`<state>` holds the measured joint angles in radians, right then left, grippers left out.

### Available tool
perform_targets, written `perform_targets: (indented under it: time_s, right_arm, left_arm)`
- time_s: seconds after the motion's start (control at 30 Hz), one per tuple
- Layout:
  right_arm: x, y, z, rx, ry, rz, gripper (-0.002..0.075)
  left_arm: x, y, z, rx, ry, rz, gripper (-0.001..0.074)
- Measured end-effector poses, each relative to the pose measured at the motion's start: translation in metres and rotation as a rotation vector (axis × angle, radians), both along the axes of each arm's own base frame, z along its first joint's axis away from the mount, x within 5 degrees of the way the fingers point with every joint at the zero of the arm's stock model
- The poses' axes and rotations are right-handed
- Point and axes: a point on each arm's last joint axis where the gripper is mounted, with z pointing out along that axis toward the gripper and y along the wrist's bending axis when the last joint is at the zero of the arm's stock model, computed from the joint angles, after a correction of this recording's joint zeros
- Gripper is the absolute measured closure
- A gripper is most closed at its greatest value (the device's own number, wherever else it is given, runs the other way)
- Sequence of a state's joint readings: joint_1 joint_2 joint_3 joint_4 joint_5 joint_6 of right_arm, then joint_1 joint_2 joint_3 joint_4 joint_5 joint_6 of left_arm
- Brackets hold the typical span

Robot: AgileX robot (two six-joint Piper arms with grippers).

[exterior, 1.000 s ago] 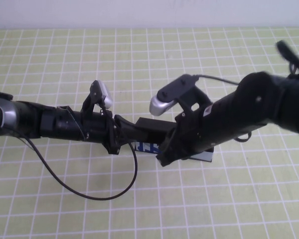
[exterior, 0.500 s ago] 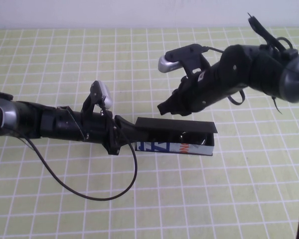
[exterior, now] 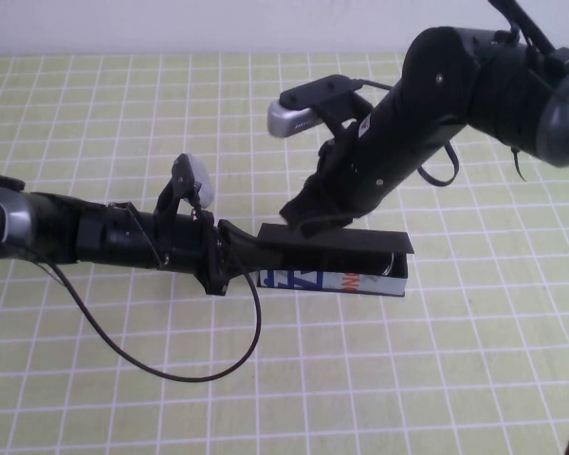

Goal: Take glasses out of glasses case
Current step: Pick up the glasses from the glasses case

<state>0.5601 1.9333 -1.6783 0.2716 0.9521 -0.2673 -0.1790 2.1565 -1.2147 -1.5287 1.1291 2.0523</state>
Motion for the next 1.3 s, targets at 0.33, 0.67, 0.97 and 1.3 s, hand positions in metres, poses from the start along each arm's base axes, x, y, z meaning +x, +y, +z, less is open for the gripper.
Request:
perform_targets:
  time_s: [0.33,0.67,0.97,1.3]
  right_arm:
    - [-0.047,-0.004,-0.039,-0.058,0.119,-0.016,0.0742]
    - [-0.023,-0.005,-0.053,0.043,-0.060,-0.181,0.0742]
    - [0.001,-0.011,-0.057,0.071,-0.104,-0.250,0.0742]
    - [0.044,-0.020,-0.048,0.099,-0.138,-0.311,0.0742]
  left_arm:
    - [0.000,0.000,0.000,0.001,0.000,-0.001,0.0739]
    - [0.000,0.000,0.000,0.001,0.001,-0.001,0.0739]
    - [0.000,0.000,0.000,0.001,0.001,-0.001,0.0739]
    - [0.000,0.000,0.000,0.003,0.008,-0.001,0.0739]
